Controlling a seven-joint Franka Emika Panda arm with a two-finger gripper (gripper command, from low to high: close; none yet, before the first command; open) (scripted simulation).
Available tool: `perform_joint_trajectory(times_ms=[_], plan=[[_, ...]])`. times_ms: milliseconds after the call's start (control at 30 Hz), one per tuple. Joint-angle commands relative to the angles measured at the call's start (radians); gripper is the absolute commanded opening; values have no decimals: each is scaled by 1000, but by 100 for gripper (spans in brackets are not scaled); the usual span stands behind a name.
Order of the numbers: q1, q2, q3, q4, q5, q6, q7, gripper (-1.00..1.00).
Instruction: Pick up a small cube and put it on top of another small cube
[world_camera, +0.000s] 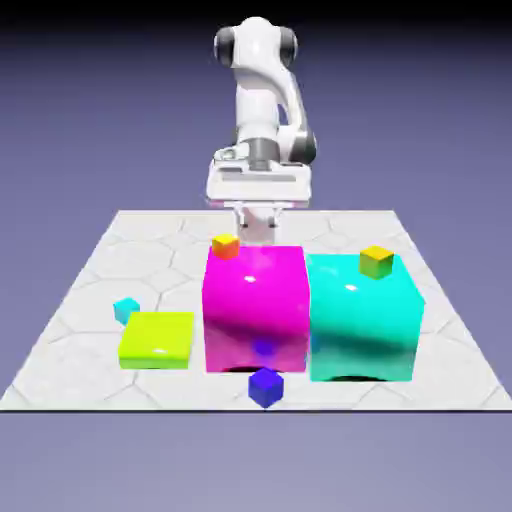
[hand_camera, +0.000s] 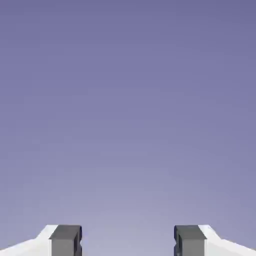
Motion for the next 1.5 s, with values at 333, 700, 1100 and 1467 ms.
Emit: perform_joint_trajectory(times_ms=[333, 700, 1100, 1467], plan=[[26, 395, 64, 399, -155, -454, -59, 0], [52, 790, 128, 797, -310, -908, -118, 0], [81, 1221, 198, 1232, -479, -1404, -182, 0], [107, 1616, 263, 1631, -634, -1858, -241, 0]])
